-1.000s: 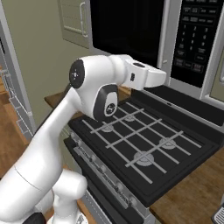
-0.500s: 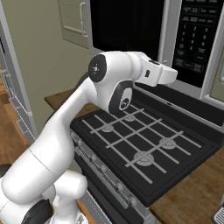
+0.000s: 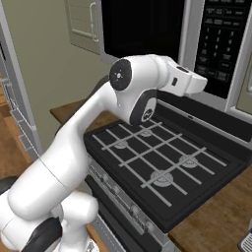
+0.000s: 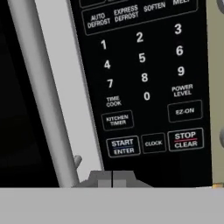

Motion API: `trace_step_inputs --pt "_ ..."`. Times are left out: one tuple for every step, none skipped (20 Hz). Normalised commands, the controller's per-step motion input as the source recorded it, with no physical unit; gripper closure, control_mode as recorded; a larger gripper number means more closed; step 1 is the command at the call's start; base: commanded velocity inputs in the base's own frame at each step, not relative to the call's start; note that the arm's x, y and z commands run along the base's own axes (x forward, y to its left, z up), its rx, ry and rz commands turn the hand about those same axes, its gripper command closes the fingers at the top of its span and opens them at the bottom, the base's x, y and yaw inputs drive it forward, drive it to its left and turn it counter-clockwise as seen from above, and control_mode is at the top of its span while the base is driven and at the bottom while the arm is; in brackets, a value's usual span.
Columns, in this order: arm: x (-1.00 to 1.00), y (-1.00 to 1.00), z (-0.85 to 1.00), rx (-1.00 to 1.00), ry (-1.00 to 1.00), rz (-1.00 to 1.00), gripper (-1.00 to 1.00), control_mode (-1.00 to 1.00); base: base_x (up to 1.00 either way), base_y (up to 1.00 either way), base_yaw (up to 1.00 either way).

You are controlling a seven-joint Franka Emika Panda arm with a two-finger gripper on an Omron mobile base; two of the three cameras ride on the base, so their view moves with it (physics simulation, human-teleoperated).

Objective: Pick the cucumber from the sink and place it in the bowl. Then pick the bowl and place it in the microwave. Then close the microwave door and press the start button.

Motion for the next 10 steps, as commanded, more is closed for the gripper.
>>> trace_step_inputs --pt "0.14 -0.04 0.0 0.01 -0.04 0.0 1.0 -1.0 0.0 0.0 0.0" --pt "0.12 -0.14 0.0 0.03 -0.05 0.0 1.0 -1.0 0.0 0.0 0.0" --pt "0.11 -0.22 0.0 0.05 -0.04 0.0 1.0 -1.0 0.0 0.0 0.0" --pt "0.11 -0.19 0.0 0.03 -0.03 0.0 1.0 -1.0 0.0 0.0 0.0" --pt "0.11 -0.16 0.0 0.03 -0.03 0.0 1.0 -1.0 0.0 0.0 0.0" --pt "0.14 -0.14 0.0 0.03 -0.02 0.0 1.0 -1.0 0.0 0.0 0.0" --pt "0.14 -0.14 0.0 0.03 -0.02 0.0 1.0 -1.0 0.0 0.0 0.0" --pt "0.08 -0.12 0.0 0.03 -0.07 0.0 1.0 -1.0 0.0 0.0 0.0" --pt "0.13 -0.09 -0.01 0.04 -0.04 0.0 1.0 -1.0 0.0 0.0 0.0" --pt "0.14 -0.09 -0.04 0.04 -0.03 0.0 1.0 -1.0 0.0 0.0 0.0"
